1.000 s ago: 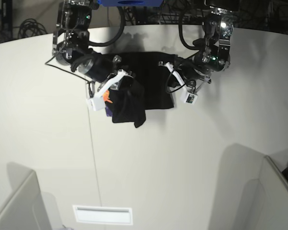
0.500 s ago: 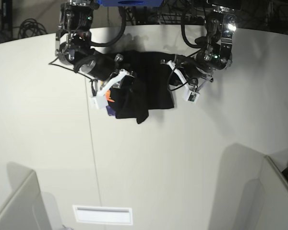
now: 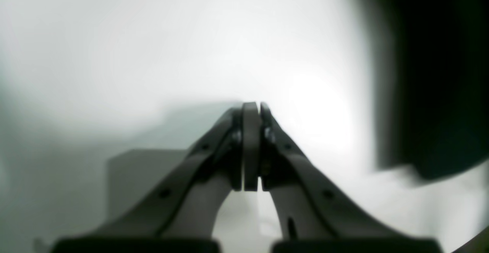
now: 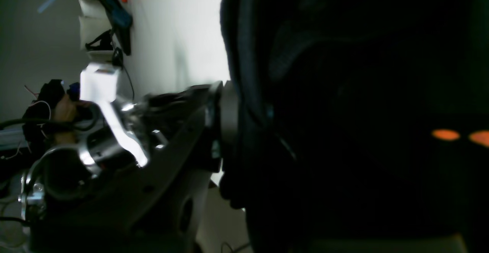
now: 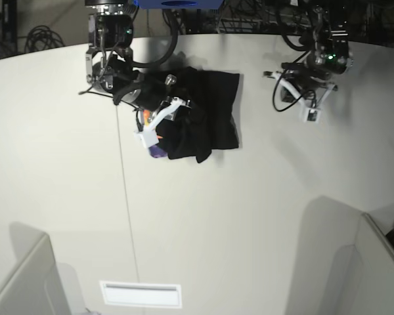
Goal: Fold the T-shirt properly
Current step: 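Press the folded bundle down with the right gripper and release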
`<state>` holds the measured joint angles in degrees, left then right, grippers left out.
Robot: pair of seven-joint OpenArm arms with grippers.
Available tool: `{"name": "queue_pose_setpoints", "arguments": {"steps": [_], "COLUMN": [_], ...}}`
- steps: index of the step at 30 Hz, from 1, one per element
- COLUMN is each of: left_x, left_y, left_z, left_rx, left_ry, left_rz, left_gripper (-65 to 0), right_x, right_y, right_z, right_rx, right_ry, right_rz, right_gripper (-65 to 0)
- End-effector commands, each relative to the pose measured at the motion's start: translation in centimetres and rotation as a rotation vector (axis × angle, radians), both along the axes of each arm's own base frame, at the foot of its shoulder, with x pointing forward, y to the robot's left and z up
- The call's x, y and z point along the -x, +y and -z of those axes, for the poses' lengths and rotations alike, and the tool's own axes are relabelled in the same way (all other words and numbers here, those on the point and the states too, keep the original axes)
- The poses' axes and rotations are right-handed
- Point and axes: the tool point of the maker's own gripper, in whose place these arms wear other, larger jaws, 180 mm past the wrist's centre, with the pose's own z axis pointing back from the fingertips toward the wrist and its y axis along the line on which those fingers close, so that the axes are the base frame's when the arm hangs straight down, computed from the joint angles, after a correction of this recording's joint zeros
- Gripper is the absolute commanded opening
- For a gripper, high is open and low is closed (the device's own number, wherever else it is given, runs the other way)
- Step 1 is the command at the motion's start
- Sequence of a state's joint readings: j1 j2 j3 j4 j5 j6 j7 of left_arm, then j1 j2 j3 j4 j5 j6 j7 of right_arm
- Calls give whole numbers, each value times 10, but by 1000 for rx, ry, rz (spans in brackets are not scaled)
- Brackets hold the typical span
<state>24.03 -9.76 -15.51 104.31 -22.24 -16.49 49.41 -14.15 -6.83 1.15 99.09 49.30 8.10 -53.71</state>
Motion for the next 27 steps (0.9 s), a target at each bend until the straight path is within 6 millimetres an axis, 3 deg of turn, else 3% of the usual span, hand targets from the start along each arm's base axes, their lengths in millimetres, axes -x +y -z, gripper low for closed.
{"name": "queue_pose_setpoints", "arguments": {"steps": [1, 6, 8, 10, 14, 19, 25, 27], "left_x": [2, 33, 37, 39, 37, 38, 35, 36], "left_y": [12, 71, 86, 97, 100, 98, 98, 98], "left_z": [-11, -23, -29, -33, -35, -31, -32, -31], "left_rx": [-25, -120, -147, -165, -169, -166, -169, -168], "left_ry": [-31, -22, -29, -36, -43, -7, 5, 7], "left_rz": [19, 4, -7, -28, -35, -36, -33, -30], "left_gripper": [-650, -650, -650, -650, -650, -650, -650, -650], "right_x": [-8, -9, -9, -11, -10, -20, -19, -20], "right_y": [3, 2, 2, 4, 25, 36, 73, 72], "right_z": [-12, -12, -13, -15, -24, -35, -62, -73], "right_rx": [-33, -30, -31, -34, -49, -55, -67, -38], "right_ry": [-41, -44, -46, -52, -80, -119, -214, -277], "right_rz": [14, 19, 17, 17, -52, -88, -237, -280], "right_gripper": [-650, -650, -545, -479, -417, -416, -420, -422]}}
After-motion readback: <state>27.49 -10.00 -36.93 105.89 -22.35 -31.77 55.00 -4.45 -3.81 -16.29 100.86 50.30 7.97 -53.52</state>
